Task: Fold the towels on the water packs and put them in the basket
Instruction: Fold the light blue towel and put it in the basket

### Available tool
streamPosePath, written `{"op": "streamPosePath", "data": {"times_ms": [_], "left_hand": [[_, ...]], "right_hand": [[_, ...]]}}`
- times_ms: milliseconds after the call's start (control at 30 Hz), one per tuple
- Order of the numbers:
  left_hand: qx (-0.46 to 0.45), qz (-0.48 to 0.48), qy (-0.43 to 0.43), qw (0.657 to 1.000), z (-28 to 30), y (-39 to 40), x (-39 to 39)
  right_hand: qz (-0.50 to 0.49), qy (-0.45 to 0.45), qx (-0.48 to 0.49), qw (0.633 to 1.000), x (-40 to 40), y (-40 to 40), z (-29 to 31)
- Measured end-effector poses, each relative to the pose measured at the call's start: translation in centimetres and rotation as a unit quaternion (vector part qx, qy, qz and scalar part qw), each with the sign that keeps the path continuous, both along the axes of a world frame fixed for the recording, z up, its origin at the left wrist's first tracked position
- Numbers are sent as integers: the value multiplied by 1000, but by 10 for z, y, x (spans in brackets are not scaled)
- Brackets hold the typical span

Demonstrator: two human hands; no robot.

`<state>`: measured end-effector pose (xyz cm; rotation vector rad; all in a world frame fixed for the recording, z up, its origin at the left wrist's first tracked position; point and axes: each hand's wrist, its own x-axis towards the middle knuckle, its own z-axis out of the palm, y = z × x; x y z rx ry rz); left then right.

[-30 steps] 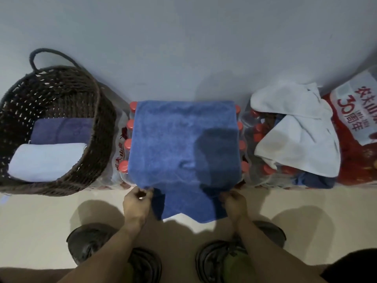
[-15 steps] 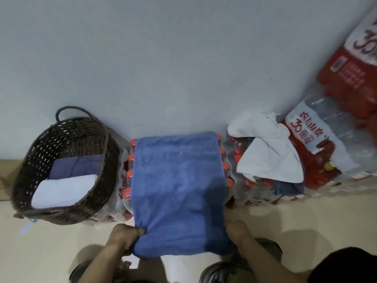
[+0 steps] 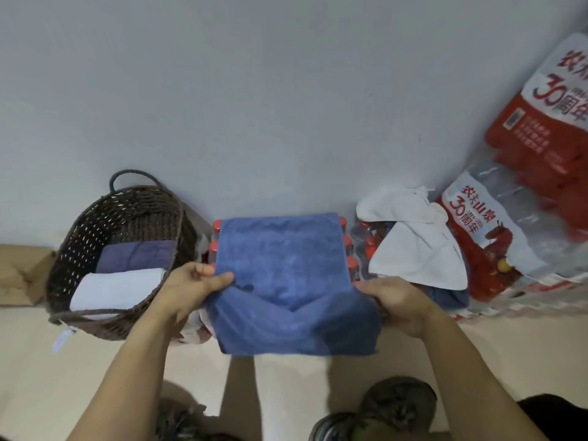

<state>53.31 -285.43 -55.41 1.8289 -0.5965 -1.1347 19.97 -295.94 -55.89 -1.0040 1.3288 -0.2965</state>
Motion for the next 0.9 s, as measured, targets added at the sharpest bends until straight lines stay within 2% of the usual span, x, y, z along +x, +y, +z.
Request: {"op": "streamPosePath", "data": {"times_ms": [100,167,200,267,333,367,467,600,667,800,900], "left_hand": [[-109,10,24,994,2,-8,-9],[-114,-46,3,992,-8,-9,-12],[-96,-77,-35,992,-15,-9,-13],[-52,-95,-172,979,-33,-6,-19],[-34,2,-288,957,-47,-1,-30],[-33,60,-309,948,-54,4,-36],[6,120,-271,955,-82,18,-50],[104,148,-171,968,-111,30,-61],[88,141,-132,977,-116,31,-63],[85,108,-113,984,-113,30,-59],[105,38,-80,990,-97,30,-60]], "right_hand": [[-106,-71,-75,989,16,-12,0],[-90,-48,-113,988,24,-13,-8],[-54,1,-133,990,24,-13,-15],[-14,93,-172,981,25,-8,-30],[-25,158,-271,949,32,1,-44],[-41,181,-321,929,38,6,-49],[-91,163,-385,904,56,18,-57],[-55,112,-423,898,85,32,-59],[-2,78,-402,912,95,42,-62],[81,62,-375,921,102,51,-69],[128,40,-313,940,104,57,-66]]}}
